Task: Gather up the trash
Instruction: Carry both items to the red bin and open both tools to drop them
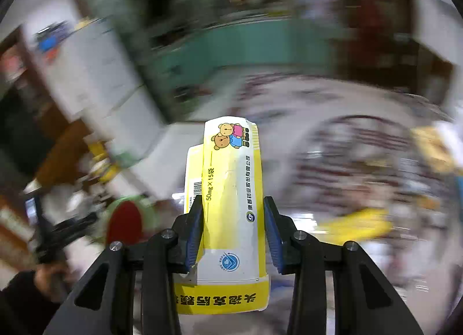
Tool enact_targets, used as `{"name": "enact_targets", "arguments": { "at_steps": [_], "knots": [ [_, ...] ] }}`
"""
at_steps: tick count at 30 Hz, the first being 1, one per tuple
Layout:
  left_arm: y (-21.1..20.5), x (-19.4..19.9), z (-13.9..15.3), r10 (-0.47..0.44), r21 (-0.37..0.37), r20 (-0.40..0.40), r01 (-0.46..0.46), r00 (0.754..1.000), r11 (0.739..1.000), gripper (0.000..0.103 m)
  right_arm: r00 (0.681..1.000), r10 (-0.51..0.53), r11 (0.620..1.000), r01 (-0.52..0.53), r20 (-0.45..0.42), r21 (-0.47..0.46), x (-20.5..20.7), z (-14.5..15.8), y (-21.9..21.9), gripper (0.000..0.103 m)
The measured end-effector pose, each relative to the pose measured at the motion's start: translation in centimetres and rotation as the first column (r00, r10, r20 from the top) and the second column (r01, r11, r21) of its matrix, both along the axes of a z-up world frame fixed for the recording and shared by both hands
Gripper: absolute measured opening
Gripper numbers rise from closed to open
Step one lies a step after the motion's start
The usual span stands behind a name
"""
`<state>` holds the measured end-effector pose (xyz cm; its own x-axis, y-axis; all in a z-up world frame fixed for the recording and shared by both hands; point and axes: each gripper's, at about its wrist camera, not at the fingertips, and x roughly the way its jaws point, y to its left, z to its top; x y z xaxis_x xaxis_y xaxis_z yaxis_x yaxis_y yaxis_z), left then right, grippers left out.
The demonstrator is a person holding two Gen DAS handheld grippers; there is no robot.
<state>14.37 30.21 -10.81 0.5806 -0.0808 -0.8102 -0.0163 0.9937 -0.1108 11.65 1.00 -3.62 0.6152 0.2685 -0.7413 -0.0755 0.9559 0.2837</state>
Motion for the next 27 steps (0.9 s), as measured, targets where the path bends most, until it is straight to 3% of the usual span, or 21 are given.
{"name": "enact_targets", "arguments": {
  "at_steps": [2, 6, 12, 17, 22, 25, 27],
  "knots": [
    [2.0, 0.2, -0.9, 0.046, 0.004, -0.019, -0.046, 0.999, 0.999, 0.049, 0.993, 0.114, 0.993, -0.114, -0.031, 0.003, 2.0, -1.8, 5.7, 0.038],
    [4.5, 0.5, -2.7, 0.097, 0.007, -0.065, -0.097, 0.993, 0.995, 0.049, 0.941, 0.308, 0.951, -0.304, -0.14, 0.053, 5.9, -6.7, 16.1, 0.038],
    [6.4, 0.8, -4.7, 0.127, -0.012, -0.119, -0.129, 0.985, 0.992, 0.049, 0.892, 0.391, 0.917, -0.399, -0.227, 0.014, 8.9, -11.0, 23.9, 0.039],
    [7.4, 1.2, -5.0, 0.112, -0.02, -0.13, -0.116, 0.985, 0.993, 0.05, 0.89, 0.386, 0.919, -0.395, -0.241, 0.011, 10.5, -12.4, 25.2, 0.041],
    [7.9, 1.5, -4.7, 0.125, -0.029, -0.106, -0.129, 0.986, 0.991, 0.072, 0.903, 0.36, 0.931, -0.363, -0.233, 0.031, 11.3, -13.2, 23.7, 0.042],
    [7.8, 1.7, -4.5, 0.135, -0.02, -0.097, -0.137, 0.986, 0.99, 0.076, 0.909, 0.353, 0.935, -0.354, -0.222, 0.037, 11.1, -13.1, 23.2, 0.053],
    [7.6, 1.7, -4.3, 0.135, -0.02, -0.092, -0.137, 0.987, 0.99, 0.076, 0.916, 0.34, 0.939, -0.342, -0.212, 0.031, 10.9, -12.7, 22.7, 0.053]
  ]
}}
